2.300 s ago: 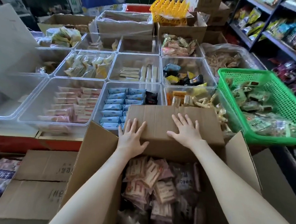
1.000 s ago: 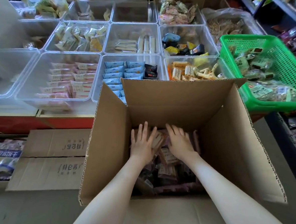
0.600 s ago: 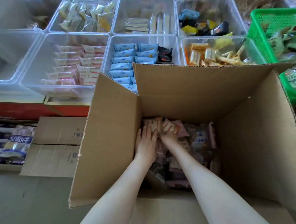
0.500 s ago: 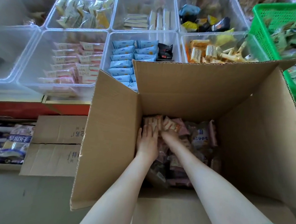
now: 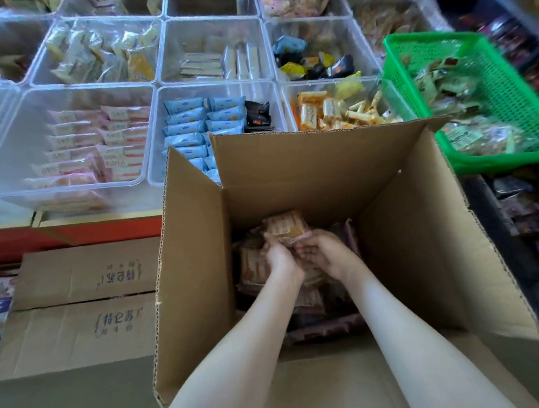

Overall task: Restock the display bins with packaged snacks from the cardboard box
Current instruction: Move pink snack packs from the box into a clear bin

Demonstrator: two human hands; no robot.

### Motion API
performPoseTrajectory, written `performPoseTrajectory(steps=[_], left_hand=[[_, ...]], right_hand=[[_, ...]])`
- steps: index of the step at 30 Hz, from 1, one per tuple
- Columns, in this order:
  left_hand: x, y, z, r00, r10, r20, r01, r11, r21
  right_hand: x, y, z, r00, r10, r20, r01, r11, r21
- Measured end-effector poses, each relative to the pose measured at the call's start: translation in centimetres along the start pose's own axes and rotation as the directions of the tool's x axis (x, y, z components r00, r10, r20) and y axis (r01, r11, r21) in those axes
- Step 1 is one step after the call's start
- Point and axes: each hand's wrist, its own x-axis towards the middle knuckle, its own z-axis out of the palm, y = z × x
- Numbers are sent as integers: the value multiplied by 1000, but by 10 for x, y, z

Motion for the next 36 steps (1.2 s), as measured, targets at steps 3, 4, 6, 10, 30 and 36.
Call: performPoseTrajectory(steps=[3, 4, 6, 10, 30, 36], left_hand=[[-15, -1, 12, 999, 41, 31, -38, 997, -70], [-19, -1, 13, 998, 47, 39, -45, 997, -67], [-26, -4, 14, 993, 79, 88, -77, 997, -23], [-60, -4, 12, 943, 230, 241, -253, 965, 67], [-204, 151, -171, 690, 394, 607, -703, 564, 432], [-173, 228, -199, 642, 517, 566, -765, 479, 430]], right_hand=[[-31, -8, -6, 996, -76, 55, 78, 996, -40], [-40, -10, -9, 994, -85, 73, 89, 994, -61], [-58, -13, -13, 990, -99, 105, 107, 991, -82], [-92, -26, -23, 988, -151, 12, 150, 986, 68], [-233, -39, 102, 760, -539, 362, 567, 823, 36], [-199, -62, 186, 755, -555, 350, 615, 784, -84]])
